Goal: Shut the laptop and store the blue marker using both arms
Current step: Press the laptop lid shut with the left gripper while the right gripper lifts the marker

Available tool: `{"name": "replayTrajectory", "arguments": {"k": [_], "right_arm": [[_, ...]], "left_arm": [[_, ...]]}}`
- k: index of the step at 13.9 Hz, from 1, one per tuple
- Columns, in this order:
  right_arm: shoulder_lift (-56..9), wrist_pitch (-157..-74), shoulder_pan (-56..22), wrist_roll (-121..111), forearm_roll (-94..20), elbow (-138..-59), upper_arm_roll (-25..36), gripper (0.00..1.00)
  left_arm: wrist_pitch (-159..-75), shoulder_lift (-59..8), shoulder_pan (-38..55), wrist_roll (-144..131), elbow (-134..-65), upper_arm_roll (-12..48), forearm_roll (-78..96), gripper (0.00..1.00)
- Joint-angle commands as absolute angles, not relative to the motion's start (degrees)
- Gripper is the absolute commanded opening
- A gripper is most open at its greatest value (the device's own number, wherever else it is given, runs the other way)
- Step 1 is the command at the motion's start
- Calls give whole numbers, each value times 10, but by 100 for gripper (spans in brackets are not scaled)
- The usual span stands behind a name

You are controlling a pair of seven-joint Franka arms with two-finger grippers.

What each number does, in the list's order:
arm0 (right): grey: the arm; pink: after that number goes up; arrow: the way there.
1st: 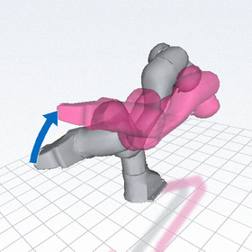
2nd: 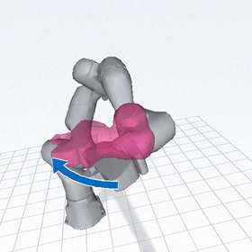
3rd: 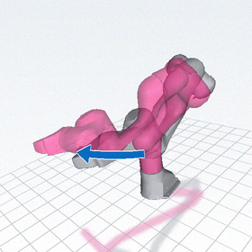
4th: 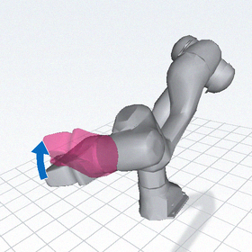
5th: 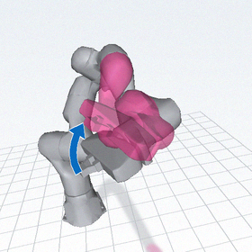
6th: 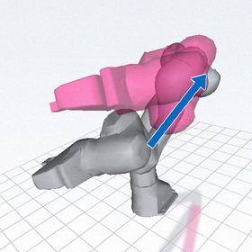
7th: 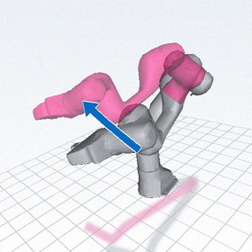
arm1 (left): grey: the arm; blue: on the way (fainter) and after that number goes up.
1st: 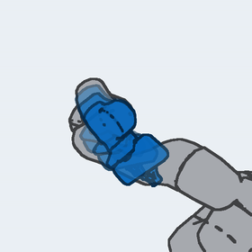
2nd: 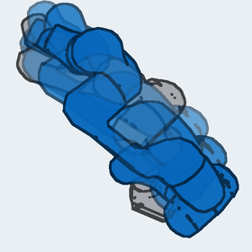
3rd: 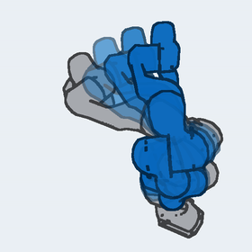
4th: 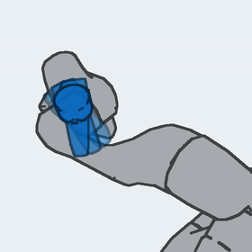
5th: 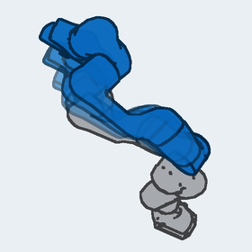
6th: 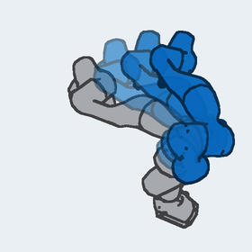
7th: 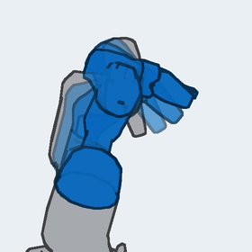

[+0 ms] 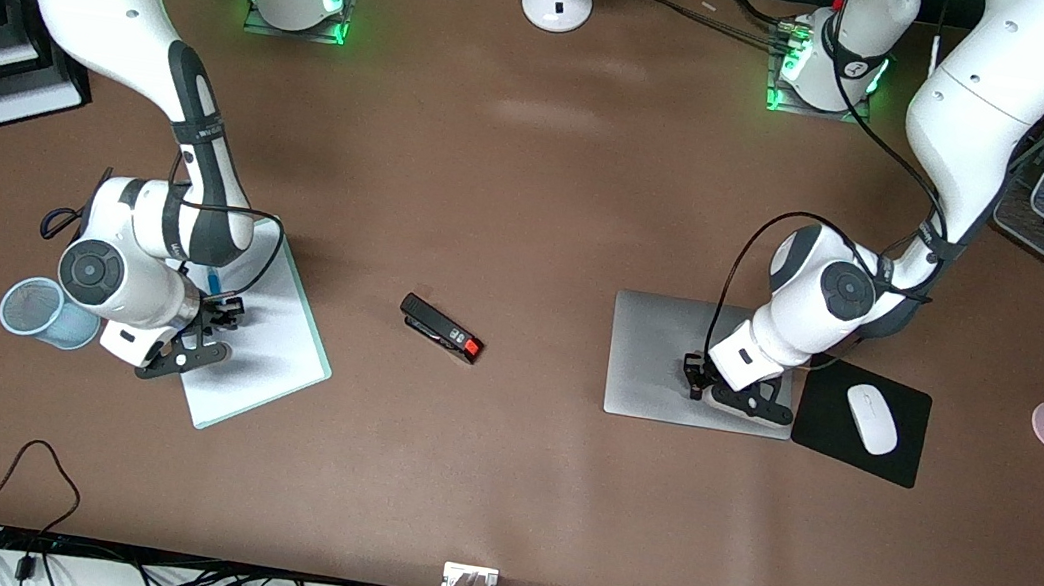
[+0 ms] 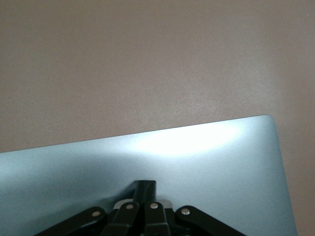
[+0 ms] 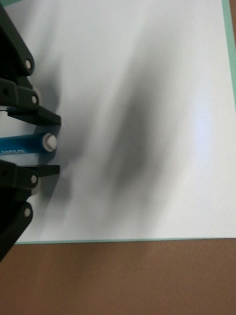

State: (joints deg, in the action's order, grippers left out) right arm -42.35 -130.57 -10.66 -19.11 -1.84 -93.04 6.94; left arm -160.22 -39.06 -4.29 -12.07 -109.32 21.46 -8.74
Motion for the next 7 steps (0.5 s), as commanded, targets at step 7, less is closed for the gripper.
{"name": "replayTrajectory", "arguments": {"k": [7], "right_arm": [[-417,-1298,-108,-204,-29,-933,69,23]], "left_arm": [[-1604,-398,-44,-120,-1075,210,-105,0]]}}
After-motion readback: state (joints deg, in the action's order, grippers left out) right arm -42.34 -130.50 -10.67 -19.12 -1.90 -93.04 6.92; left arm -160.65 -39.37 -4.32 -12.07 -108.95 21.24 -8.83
